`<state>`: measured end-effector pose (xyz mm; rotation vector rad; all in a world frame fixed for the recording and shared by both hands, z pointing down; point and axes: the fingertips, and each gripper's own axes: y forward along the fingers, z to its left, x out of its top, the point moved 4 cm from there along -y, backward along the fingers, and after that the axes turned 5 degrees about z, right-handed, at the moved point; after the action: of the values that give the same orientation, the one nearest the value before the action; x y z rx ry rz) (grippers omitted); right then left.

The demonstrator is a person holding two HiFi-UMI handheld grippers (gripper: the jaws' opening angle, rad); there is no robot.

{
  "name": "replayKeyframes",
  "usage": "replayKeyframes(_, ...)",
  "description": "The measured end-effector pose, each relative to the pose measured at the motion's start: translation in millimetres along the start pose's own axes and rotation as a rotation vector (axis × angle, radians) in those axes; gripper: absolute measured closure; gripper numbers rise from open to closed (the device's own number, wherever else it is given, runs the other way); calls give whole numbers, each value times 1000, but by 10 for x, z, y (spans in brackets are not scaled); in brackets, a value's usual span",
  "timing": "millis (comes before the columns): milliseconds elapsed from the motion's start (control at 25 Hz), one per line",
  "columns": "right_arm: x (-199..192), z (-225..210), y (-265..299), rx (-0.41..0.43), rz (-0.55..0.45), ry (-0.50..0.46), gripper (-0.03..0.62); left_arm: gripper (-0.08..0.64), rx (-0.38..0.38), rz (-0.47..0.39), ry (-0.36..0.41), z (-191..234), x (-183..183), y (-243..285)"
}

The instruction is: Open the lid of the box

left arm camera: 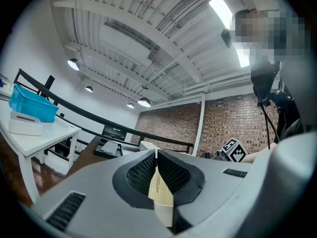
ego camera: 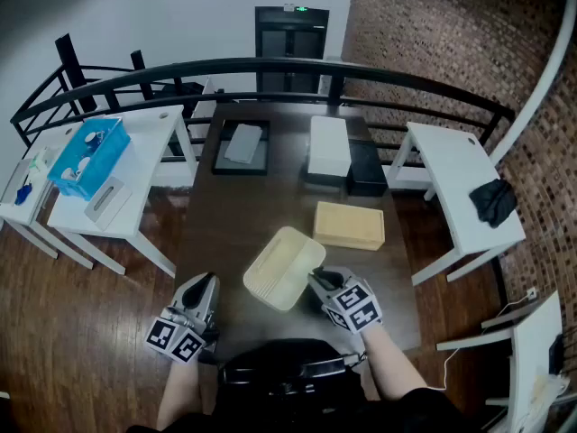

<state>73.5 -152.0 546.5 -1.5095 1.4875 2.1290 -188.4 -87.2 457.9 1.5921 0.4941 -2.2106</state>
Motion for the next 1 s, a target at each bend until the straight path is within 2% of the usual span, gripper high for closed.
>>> replayKeyframes(240, -158, 56, 520, -4, 208, -70, 541, 555, -15, 44, -2, -29, -119, 37)
replayKeyframes(400, -202, 95, 684, -13, 313, -141, 541, 548, -50, 120, 51, -98, -236, 228)
replayKeyframes(560, -119, 145, 707, 5, 367, -168, 557, 489, -85, 209, 154, -198, -356, 579)
replayKeyframes(720, -105, 148, 714, 10, 387, -163, 558, 453, -117, 357, 271, -281, -649, 981)
replayKeyframes(880, -68, 219, 713, 20, 379, -164, 558, 456, -102, 491, 332, -237, -990, 1246)
replayKeyframes(920, -75, 221, 712, 13, 381, -165, 558, 484, -87, 508, 340, -210, -1033, 1280)
replayKeyframes(1000, -81, 215, 714, 5, 380, -168, 558, 490, -70, 525, 331, -165, -1073, 1326)
